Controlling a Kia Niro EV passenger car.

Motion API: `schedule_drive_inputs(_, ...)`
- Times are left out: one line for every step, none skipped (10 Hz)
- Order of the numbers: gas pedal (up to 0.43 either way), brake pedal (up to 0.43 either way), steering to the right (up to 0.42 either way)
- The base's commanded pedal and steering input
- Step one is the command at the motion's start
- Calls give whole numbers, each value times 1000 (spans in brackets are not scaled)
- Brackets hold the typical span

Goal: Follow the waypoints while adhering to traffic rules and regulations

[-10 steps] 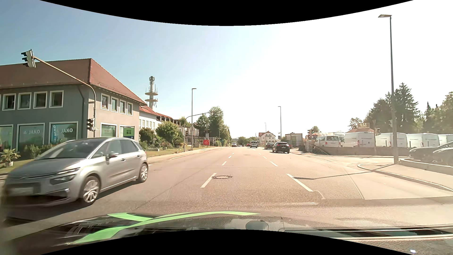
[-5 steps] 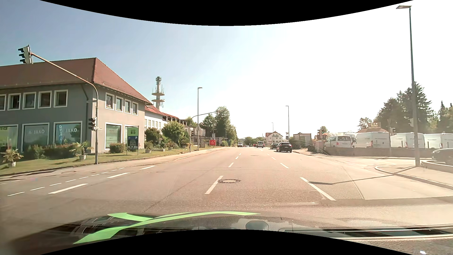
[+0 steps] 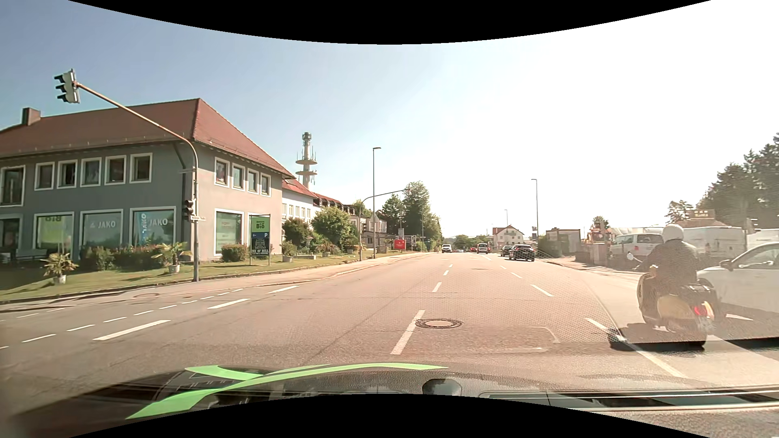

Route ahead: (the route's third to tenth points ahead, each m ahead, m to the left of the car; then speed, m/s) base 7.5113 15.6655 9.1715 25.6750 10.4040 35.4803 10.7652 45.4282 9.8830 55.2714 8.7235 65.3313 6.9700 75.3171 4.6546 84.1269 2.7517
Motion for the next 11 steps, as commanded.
schedule_drive_inputs(311,0,-497)
schedule_drive_inputs(311,0,-511)
schedule_drive_inputs(311,0,-516)
schedule_drive_inputs(311,0,-517)
schedule_drive_inputs(311,0,-517)
schedule_drive_inputs(311,0,-517)
schedule_drive_inputs(287,0,-517)
schedule_drive_inputs(260,0,-517)
schedule_drive_inputs(189,0,-517)
schedule_drive_inputs(150,0,-517)
schedule_drive_inputs(130,0,-517)
